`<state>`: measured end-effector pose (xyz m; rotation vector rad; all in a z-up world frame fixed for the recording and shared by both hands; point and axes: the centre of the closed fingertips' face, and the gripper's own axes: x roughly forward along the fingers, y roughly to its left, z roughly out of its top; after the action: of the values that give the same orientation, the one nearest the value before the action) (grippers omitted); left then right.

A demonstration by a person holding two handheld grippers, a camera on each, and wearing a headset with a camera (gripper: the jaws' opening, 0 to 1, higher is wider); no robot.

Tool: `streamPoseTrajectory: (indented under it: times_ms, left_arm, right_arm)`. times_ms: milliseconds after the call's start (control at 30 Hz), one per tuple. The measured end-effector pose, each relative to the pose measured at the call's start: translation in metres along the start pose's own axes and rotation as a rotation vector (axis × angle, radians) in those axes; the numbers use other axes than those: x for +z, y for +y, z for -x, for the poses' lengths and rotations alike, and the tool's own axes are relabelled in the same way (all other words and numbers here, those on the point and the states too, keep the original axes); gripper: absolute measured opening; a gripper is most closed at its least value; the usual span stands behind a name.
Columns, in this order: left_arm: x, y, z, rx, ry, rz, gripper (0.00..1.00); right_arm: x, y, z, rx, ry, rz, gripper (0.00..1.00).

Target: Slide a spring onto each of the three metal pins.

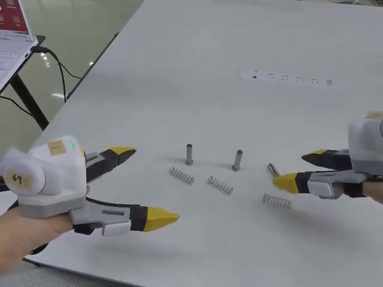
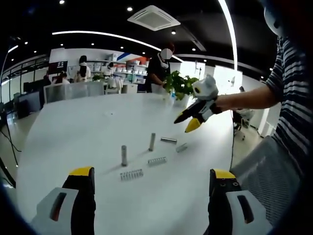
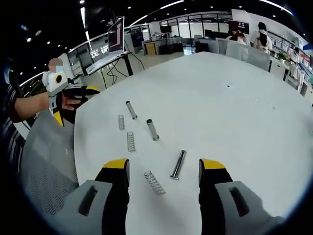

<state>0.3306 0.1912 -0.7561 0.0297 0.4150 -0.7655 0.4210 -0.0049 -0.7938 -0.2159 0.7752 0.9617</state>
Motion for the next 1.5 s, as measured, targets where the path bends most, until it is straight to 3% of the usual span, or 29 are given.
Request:
streamPoseTrajectory:
  times_ms: [633,800,1500]
  left_arm:
    - [0.0,0.0,-0.002,-0.002,-0.001,0.006,0.95]
    - [-0.003,0.001,-0.002,0.0,0.004,0.007,0.95]
    - [-0.004,0.004,-0.001,0.006,0.012,0.012,0.94]
  right_arm:
    - [0.006,-0.023,-0.026,-0.03,0.091,-0.095,0.37]
    - [0.002,-0.025,-0.035,-0.036,0.128,-0.099,0.28]
    - [-0.018,-0.039,-0.056,-0.087,0.226,-0.146,0.14]
